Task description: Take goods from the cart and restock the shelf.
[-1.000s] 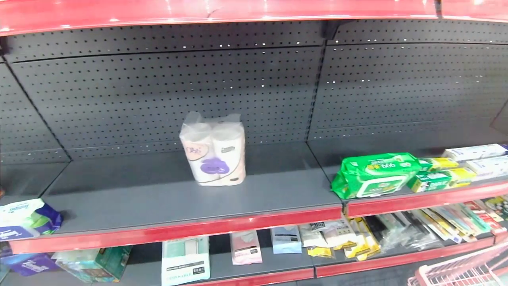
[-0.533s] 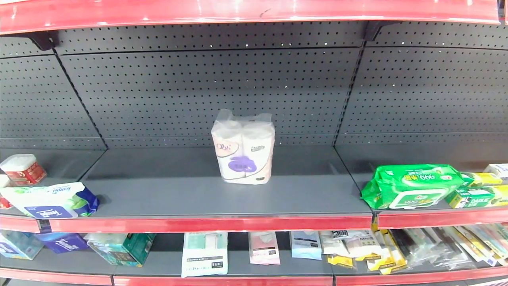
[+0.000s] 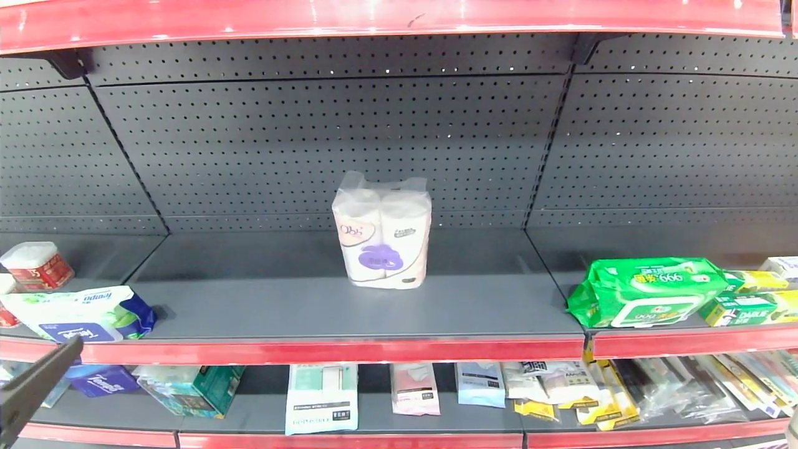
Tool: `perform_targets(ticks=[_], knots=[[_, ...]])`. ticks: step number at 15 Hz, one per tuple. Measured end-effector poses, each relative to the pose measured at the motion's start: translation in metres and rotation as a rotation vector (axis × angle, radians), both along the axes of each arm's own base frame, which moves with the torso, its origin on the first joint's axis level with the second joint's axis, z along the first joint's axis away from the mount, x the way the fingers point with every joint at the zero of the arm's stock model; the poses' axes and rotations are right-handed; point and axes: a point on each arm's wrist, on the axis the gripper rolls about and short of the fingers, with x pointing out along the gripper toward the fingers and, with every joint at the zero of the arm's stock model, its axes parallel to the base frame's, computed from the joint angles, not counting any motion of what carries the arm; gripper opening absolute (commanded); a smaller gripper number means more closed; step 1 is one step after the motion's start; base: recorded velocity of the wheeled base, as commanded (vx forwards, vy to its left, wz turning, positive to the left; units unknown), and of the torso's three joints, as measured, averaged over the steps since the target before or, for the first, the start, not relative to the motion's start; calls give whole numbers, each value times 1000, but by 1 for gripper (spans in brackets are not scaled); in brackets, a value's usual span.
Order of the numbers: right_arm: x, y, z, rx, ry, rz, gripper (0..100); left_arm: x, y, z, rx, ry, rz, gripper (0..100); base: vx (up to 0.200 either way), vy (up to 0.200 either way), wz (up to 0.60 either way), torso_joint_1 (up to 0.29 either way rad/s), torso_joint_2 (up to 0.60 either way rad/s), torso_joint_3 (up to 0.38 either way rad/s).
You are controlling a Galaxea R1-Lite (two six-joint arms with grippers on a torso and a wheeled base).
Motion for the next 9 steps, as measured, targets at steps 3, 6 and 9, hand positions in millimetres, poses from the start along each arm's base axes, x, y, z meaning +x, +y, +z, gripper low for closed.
perform_targets(ticks=[3, 6, 9], knots=[[0, 0, -1, 0, 2, 8, 0, 62, -4, 16, 45, 73, -205, 100, 0, 0, 0, 0, 0, 0], [1, 0, -2, 2, 7, 1, 0, 130, -8, 25, 111, 73, -470, 100, 0, 0, 0, 0, 0, 0], [1, -1, 0, 1, 7, -32, 0, 188, -11, 10, 108, 74, -669, 100, 0, 0, 0, 0, 0, 0]])
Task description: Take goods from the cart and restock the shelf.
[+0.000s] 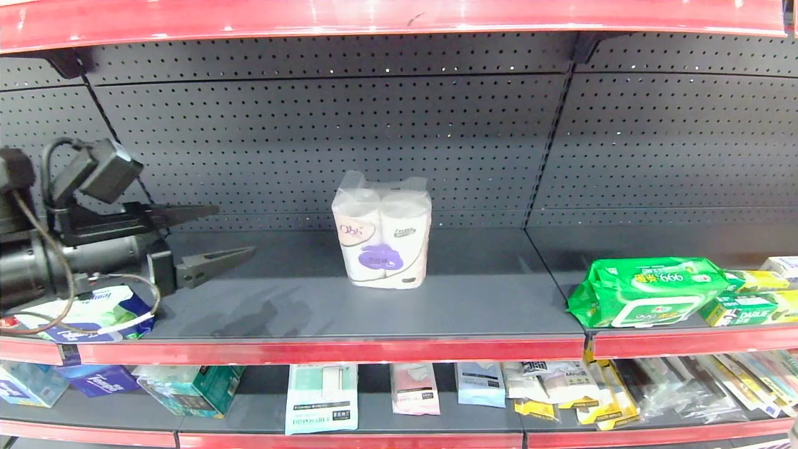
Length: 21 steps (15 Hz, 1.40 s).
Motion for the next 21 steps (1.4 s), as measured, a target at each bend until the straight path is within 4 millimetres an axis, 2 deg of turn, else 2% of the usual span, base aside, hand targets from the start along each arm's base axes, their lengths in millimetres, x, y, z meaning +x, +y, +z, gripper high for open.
perform_targets(ticks=[4, 7, 11, 14, 21], knots=[[2, 0, 6, -4, 1, -14, 0, 54, -3, -27, -45, -33, -196, 100, 0, 0, 0, 0, 0, 0], [4, 0, 8, -8, 12, -22, 0, 102, -8, -46, -77, -110, -381, 100, 0, 0, 0, 0, 0, 0], [5, 1, 9, -12, 21, -36, 0, 148, -13, -68, -90, -132, -454, 100, 0, 0, 0, 0, 0, 0], [7, 1, 9, -14, 31, -44, 0, 168, -19, -77, -95, -144, -495, 100, 0, 0, 0, 0, 0, 0], [11, 2, 12, -23, 48, -56, 0, 188, -34, -96, -104, -129, -532, 100, 0, 0, 0, 0, 0, 0]])
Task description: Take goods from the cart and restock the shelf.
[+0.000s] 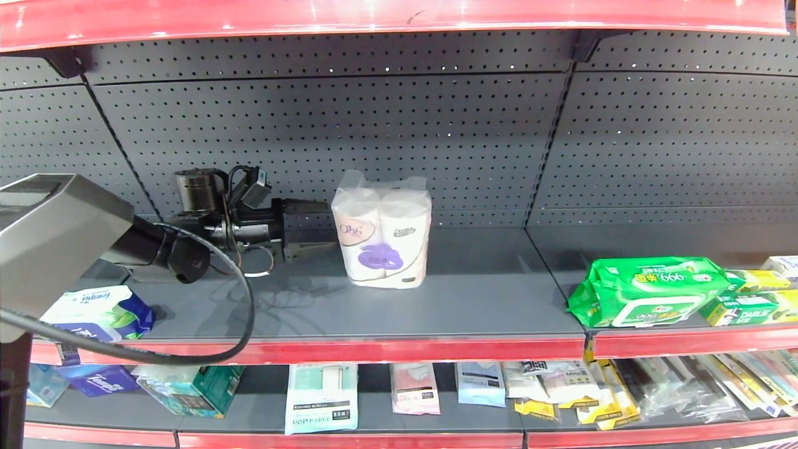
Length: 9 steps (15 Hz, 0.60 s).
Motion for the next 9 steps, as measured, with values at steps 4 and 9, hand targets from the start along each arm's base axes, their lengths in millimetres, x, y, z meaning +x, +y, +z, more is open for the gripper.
perform_targets(ticks=[4, 9], knots=[[0, 0, 0, -5, 2, -3, 0, 13, -5, -5, 0, -19, -5, 100, 0, 0, 0, 0, 0, 0], [0, 0, 0, -7, 1, -4, 0, 23, -22, -14, -3, -21, -41, 100, 0, 0, 0, 0, 0, 0]])
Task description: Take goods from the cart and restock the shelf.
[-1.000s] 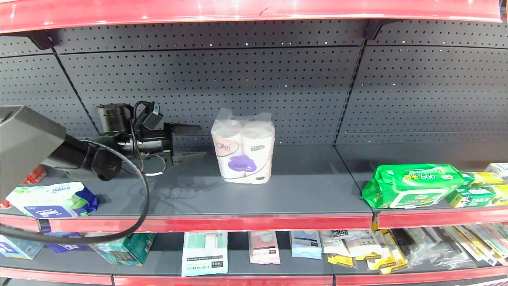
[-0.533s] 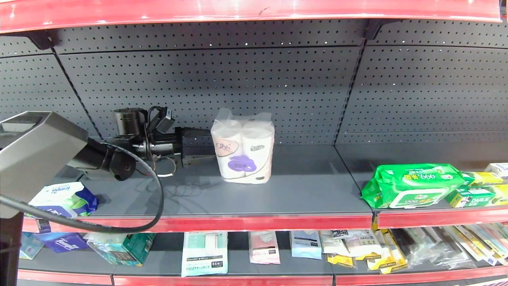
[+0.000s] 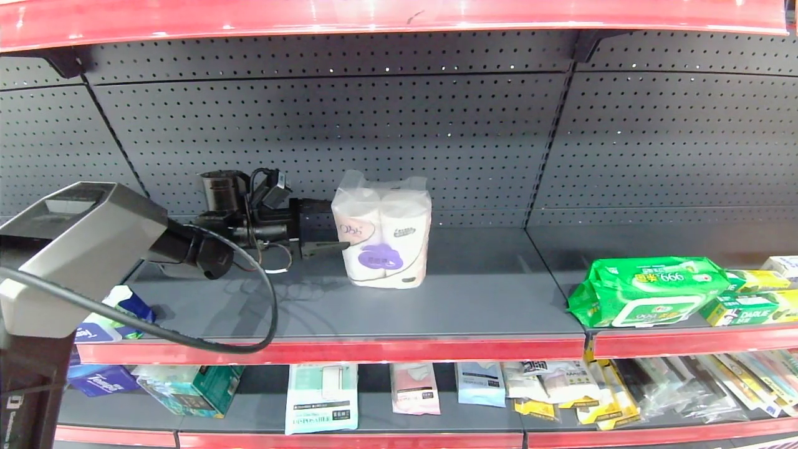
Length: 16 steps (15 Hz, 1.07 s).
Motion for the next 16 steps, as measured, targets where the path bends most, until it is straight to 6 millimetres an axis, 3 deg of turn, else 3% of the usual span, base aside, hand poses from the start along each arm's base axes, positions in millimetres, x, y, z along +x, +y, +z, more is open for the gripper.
perform_targets(ticks=[9, 16], knots=[[0, 0, -3, -1, 10, -4, 0, 14, -38, -13, -12, 23, -54, 100, 0, 0, 0, 0, 0, 0], [0, 0, -4, -1, 9, -15, 0, 14, -46, -18, -18, 65, -66, 100, 0, 0, 0, 0, 0, 0]])
